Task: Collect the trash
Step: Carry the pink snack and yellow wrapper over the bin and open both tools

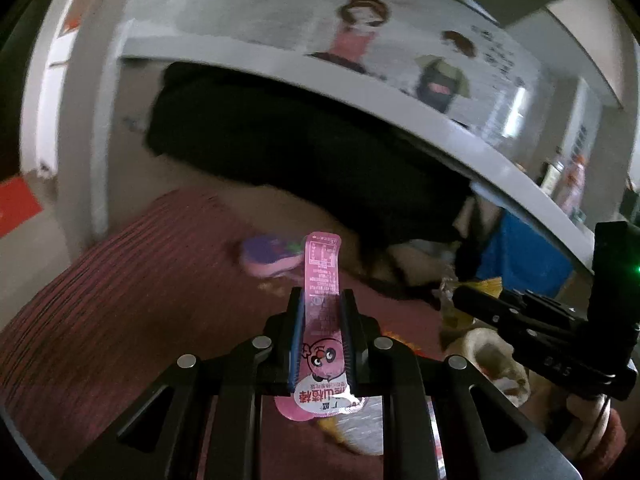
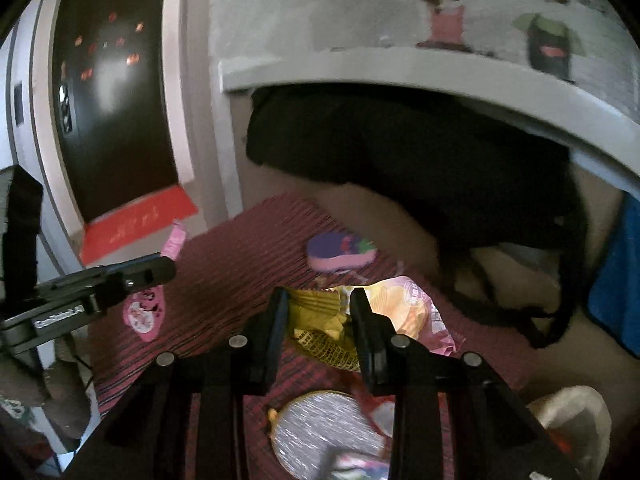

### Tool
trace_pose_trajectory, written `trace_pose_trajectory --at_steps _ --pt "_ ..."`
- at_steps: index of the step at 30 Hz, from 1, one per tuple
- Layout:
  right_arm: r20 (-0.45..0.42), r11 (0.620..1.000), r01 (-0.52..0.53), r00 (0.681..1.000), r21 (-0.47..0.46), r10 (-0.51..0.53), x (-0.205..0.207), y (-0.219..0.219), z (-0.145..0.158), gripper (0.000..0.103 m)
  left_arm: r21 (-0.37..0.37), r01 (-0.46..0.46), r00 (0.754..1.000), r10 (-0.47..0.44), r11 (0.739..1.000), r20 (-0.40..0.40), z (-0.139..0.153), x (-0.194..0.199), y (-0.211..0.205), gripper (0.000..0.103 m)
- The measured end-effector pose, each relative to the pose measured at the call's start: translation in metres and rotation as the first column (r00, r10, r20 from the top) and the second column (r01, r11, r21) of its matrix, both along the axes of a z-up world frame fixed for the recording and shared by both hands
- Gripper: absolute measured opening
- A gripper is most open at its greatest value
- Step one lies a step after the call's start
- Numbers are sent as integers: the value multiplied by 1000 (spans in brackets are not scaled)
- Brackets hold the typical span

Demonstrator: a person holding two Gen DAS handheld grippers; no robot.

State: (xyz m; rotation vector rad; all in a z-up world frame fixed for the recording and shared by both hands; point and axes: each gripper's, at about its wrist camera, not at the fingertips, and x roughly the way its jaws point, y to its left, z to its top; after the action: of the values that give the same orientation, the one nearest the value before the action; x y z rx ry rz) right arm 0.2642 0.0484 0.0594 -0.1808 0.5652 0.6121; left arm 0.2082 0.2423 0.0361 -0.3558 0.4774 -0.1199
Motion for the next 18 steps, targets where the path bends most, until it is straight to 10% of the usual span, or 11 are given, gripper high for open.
trace_pose_trajectory --at_steps 18 --pt "76 939 328 939 104 -337 -35 -253 25 29 181 313 943 -328 932 60 38 38 -275 18"
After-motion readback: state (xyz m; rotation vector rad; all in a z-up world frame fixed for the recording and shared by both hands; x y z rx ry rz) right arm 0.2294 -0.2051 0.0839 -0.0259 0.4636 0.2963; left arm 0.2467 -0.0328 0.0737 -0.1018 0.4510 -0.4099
